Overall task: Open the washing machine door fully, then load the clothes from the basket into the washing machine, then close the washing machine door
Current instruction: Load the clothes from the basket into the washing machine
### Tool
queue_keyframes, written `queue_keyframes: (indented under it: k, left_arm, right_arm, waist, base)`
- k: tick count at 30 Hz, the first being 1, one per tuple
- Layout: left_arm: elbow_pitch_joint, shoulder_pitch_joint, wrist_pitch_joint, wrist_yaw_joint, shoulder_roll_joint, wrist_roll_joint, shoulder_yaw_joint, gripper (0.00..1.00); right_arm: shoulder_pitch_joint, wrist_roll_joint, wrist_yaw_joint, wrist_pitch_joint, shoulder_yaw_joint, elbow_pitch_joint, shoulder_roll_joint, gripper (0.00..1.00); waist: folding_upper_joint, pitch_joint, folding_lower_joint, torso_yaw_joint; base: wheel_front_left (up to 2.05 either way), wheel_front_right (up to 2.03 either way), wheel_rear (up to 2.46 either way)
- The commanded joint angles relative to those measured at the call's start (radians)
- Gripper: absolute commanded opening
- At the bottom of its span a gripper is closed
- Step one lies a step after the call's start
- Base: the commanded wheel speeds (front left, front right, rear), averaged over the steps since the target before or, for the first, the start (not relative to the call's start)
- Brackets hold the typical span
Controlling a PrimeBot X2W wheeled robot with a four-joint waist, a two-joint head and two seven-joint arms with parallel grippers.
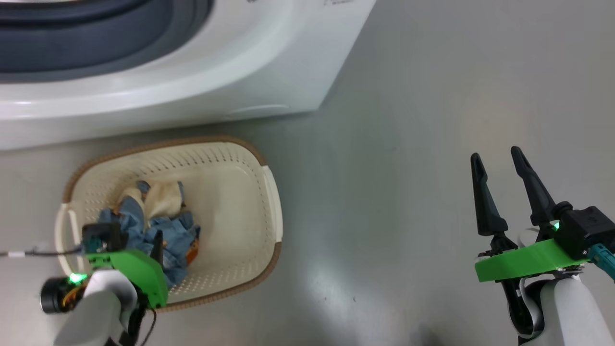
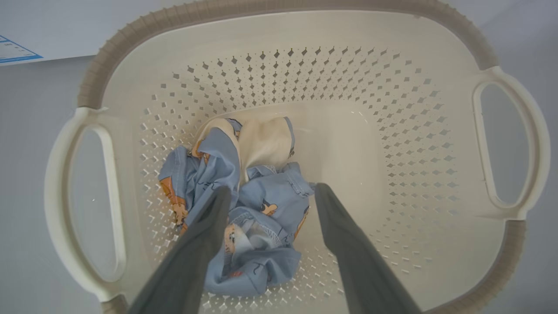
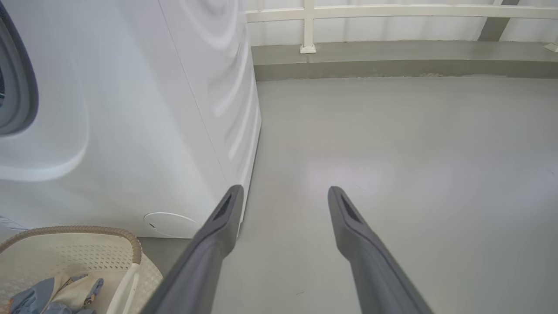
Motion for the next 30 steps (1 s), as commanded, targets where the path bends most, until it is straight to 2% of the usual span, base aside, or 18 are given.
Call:
queue_keyframes:
  k: [1, 10, 23, 30]
  left_arm:
    - [0.015, -0.021, 0.003, 0.000, 0.040, 0.011, 0.015, 1.00]
    - [0.109, -0.156, 0.078, 0.001, 0.089, 0.033, -0.019, 1.00]
    - [0.132, -0.224, 0.158, 0.027, 0.164, 0.050, -0.051, 1.00]
    - [0.135, -0.257, 0.204, 0.047, 0.174, 0.049, -0.062, 1.00]
  right_arm:
    - [0.002, -0.010, 0.002, -0.005, 0.016, -0.027, -0.006, 1.00]
    - [-0.037, -0.013, 0.002, -0.005, 0.029, -0.048, -0.004, 1.00]
    - [-0.070, -0.007, 0.002, -0.005, 0.077, -0.061, 0.010, 1.00]
    - [-0.061, -0.009, 0.002, -0.005, 0.073, -0.077, 0.013, 1.00]
  waist:
    - [0.0000, 0.108, 0.0000, -0.053]
    - [0.0000, 0.228, 0.0000, -0.084]
    - [0.0000, 0.333, 0.0000, -0.157]
    - [0.0000, 0.364, 0.0000, -0.163]
  base:
    - [0.00, 0.00, 0.00]
    - [0.00, 0.00, 0.00]
    - [0.00, 0.00, 0.00]
    - [0.00, 0.00, 0.00]
